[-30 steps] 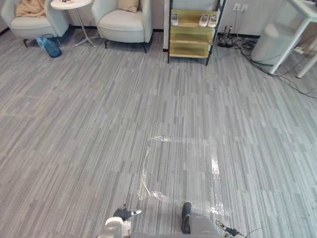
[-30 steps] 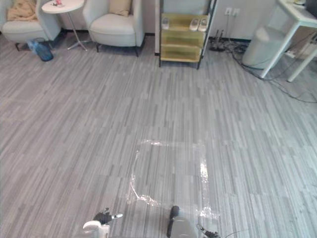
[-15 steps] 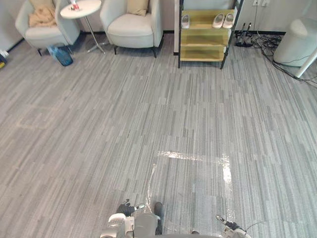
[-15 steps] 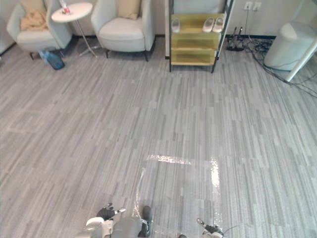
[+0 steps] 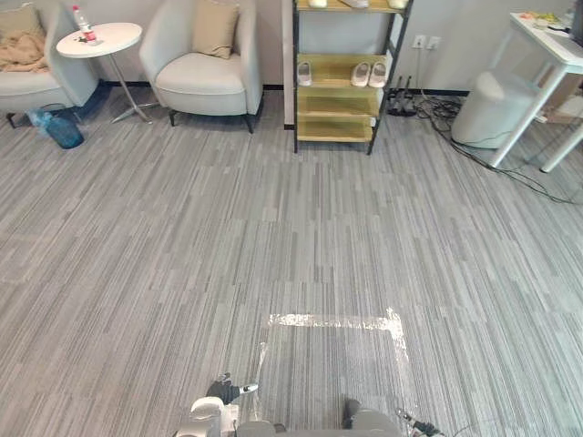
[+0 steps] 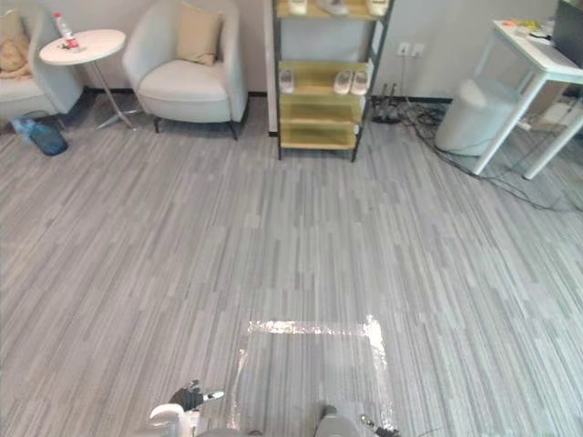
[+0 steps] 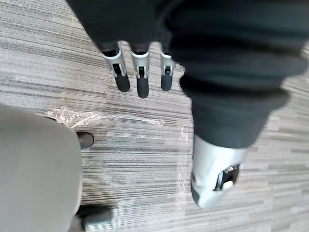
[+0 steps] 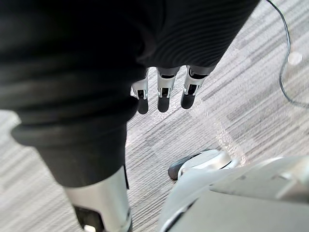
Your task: Pick up cushions and gather them together orderly.
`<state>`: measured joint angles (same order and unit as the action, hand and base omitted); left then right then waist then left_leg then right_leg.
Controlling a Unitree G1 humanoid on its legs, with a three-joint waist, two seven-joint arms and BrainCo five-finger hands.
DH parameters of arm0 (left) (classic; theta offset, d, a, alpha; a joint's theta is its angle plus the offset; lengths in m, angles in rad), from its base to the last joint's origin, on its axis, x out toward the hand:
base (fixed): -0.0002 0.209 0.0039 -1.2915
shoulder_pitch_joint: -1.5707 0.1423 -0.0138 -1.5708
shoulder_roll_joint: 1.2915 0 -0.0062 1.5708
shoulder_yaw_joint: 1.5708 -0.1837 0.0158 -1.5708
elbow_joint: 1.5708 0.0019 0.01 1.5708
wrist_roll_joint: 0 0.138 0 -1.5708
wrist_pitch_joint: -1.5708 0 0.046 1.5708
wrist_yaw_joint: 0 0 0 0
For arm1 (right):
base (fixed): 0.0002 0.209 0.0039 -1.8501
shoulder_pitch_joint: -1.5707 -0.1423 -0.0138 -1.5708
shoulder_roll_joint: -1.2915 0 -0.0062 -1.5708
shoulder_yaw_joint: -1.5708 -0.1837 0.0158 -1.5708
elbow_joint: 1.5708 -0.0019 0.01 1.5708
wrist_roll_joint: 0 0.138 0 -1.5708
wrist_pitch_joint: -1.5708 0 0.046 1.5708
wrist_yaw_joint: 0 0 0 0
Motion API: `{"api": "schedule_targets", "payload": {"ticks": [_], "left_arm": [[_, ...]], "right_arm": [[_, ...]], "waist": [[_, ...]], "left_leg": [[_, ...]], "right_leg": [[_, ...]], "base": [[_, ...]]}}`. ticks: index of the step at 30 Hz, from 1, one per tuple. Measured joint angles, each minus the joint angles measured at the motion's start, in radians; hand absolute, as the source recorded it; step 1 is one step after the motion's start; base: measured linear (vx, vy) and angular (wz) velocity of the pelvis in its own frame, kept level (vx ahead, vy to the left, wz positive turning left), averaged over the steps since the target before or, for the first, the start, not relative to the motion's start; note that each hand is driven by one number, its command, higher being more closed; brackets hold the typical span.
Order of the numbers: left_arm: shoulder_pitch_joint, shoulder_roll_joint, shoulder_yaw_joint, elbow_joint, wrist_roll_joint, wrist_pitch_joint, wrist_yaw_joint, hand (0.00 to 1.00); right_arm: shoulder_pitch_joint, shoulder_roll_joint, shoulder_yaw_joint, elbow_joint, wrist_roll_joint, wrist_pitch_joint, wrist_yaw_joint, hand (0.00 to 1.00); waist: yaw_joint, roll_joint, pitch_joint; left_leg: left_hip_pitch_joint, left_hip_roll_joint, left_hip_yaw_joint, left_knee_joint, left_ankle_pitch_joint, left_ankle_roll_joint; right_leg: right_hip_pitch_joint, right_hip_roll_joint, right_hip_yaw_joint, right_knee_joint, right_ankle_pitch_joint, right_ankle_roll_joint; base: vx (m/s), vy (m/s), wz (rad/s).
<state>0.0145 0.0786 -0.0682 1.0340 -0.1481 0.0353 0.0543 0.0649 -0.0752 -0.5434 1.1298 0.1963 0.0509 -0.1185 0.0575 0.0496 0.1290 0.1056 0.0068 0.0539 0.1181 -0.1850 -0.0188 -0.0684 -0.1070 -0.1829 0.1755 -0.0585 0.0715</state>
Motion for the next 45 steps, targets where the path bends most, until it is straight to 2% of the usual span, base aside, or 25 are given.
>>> {"api": "schedule_targets", "payload": {"ticks": [1, 2, 4, 5, 7, 8, 11, 16, 30, 32, 33, 36, 38, 42, 45], "left_arm": [[0.006, -0.004, 0.008, -0.001, -0.002, 0.000, -0.001, 0.00], [0.007, -0.004, 0.011, -0.001, -0.001, 0.000, 0.000, 0.00], [0.005, -0.001, 0.011, -0.005, -0.001, -0.002, 0.000, 0.00], [0.001, 0.003, 0.010, -0.007, -0.002, -0.001, 0.000, 0.00], [-0.001, 0.001, 0.010, -0.013, -0.003, -0.002, 0.000, 0.00], [-0.002, -0.002, 0.010, -0.013, -0.003, -0.001, 0.000, 0.00], [-0.002, -0.009, 0.010, -0.011, -0.002, 0.000, 0.000, 0.00], [-0.001, -0.009, 0.009, -0.006, -0.002, 0.000, -0.001, 0.00], [-0.001, 0.003, 0.000, 0.001, -0.002, 0.000, -0.016, 0.00], [0.000, 0.005, -0.010, 0.001, -0.002, 0.000, -0.015, 0.00], [-0.012, 0.005, -0.012, -0.005, -0.003, -0.001, -0.016, 0.00], [-0.022, 0.007, -0.030, -0.005, -0.002, -0.002, -0.015, 0.00], [-0.021, 0.006, -0.030, -0.004, -0.002, -0.001, -0.015, 0.00], [-0.013, 0.002, -0.029, -0.002, 0.000, -0.001, -0.017, 0.00], [-0.024, 0.004, -0.026, -0.004, 0.000, -0.002, -0.017, 0.00]], "right_arm": [[-0.004, -0.001, 0.000, 0.000, 0.000, 0.000, 0.000, 0.00], [-0.003, -0.001, 0.004, 0.000, 0.000, -0.001, 0.000, 0.00], [-0.010, 0.000, 0.019, -0.001, 0.000, -0.001, 0.001, 0.00], [-0.018, -0.001, 0.019, 0.000, 0.000, -0.001, 0.001, 0.00], [-0.027, -0.007, 0.019, -0.003, 0.002, -0.002, 0.000, 0.00], [-0.027, -0.010, 0.019, -0.005, 0.002, -0.002, -0.001, 0.00], [-0.024, -0.013, 0.019, -0.003, 0.002, -0.001, -0.001, 0.00], [-0.022, -0.013, 0.019, 0.003, 0.001, 0.000, -0.001, 0.00], [-0.007, -0.008, 0.029, 0.002, 0.001, 0.000, 0.000, 0.00], [-0.008, -0.006, 0.052, 0.001, 0.002, 0.000, 0.000, 0.00], [-0.012, -0.007, 0.058, 0.000, 0.002, -0.002, 0.000, 0.00], [-0.013, -0.016, 0.058, 0.000, 0.002, -0.002, -0.001, 0.00], [-0.016, -0.018, 0.055, -0.002, 0.002, -0.002, -0.002, 0.00], [-0.014, -0.012, 0.051, -0.004, 0.002, -0.002, -0.002, 0.00], [-0.014, -0.005, 0.043, -0.003, 0.001, -0.001, -0.003, 0.00]], "waist": [[-0.001, 0.011, -0.002], [0.001, 0.011, 0.000], [0.006, 0.005, 0.003], [0.010, 0.005, 0.004], [0.018, 0.013, 0.008], [0.030, 0.023, 0.004], [0.032, 0.044, -0.005], [0.037, 0.031, -0.001], [0.035, 0.017, -0.013], [0.037, 0.013, -0.009], [0.038, 0.002, 0.002], [0.056, 0.007, 0.015], [0.056, 0.012, 0.015], [0.055, 0.029, 0.015], [0.057, 0.020, 0.029]], "left_leg": [[-0.005, 0.013, -0.019, 0.017, -0.011, -0.012], [-0.034, 0.034, -0.046, 0.090, -0.040, -0.035], [-0.084, 0.046, -0.065, 0.190, -0.056, -0.059], [-0.122, 0.050, -0.068, 0.255, -0.058, -0.063], [-0.141, 0.057, -0.067, 0.283, -0.057, -0.063], [-0.138, 0.059, -0.068, 0.254, -0.057, -0.063], [-0.109, 0.056, -0.084, 0.176, -0.056, -0.062], [-0.031, 0.037, -0.092, 0.060, -0.016, -0.033], [-0.017, 0.025, -0.109, -0.011, 0.008, -0.027], [-0.054, 0.016, -0.125, 0.051, 0.010, -0.031], [-0.110, 0.002, -0.127, 0.149, 0.012, -0.034], [-0.139, 0.000, -0.125, 0.206, 0.019, -0.046], [-0.139, 0.008, -0.125, 0.189, 0.019, -0.046], [-0.098, 0.040, -0.134, 0.046, 0.021, -0.048], [-0.085, 0.035, -0.149, -0.013, 0.060, -0.049]], "right_leg": [[0.019, 0.011, -0.021, -0.017, -0.002, -0.004], [0.055, 0.025, -0.063, -0.044, -0.007, -0.012], [0.079, 0.034, -0.095, -0.058, -0.016, -0.025], [0.092, 0.036, -0.120, -0.068, -0.018, -0.027], [0.108, 0.040, -0.142, -0.080, -0.018, -0.028], [0.108, 0.044, -0.146, -0.086, -0.018, -0.029], [0.119, 0.058, -0.167, -0.130, 0.000, -0.042], [0.155, 0.051, -0.163, -0.147, 0.006, -0.042], [0.176, 0.056, -0.172, -0.236, 0.061, -0.038], [0.170, 0.048, -0.189, -0.229, 0.058, -0.039], [0.156, 0.034, -0.190, -0.209, 0.053, -0.042], [0.154, 0.030, -0.181, -0.193, 0.049, -0.045], [0.137, 0.035, -0.178, -0.181, 0.047, -0.048], [0.126, 0.065, -0.190, -0.213, 0.069, -0.061], [0.136, 0.069, -0.202, -0.254, 0.099, -0.062]], "base": [[0.12, -0.152, 0.56], [0.09, -0.121, 0.61], [0.06, -0.143, 0.66], [0.04, -0.136, 0.57], [0.03, -0.080, 0.37], [0.02, -0.054, 0.23], [0.05, -0.023, 0.21], [0.02, 0.009, 0.00], [-0.01, 0.013, 0.02], [-0.02, 0.009, 0.22], [-0.06, 0.019, 0.15], [-0.09, 0.004, -0.05], [-0.09, -0.007, -0.05], [-0.06, -0.023, 0.05], [-0.08, -0.021, 0.15]]}}
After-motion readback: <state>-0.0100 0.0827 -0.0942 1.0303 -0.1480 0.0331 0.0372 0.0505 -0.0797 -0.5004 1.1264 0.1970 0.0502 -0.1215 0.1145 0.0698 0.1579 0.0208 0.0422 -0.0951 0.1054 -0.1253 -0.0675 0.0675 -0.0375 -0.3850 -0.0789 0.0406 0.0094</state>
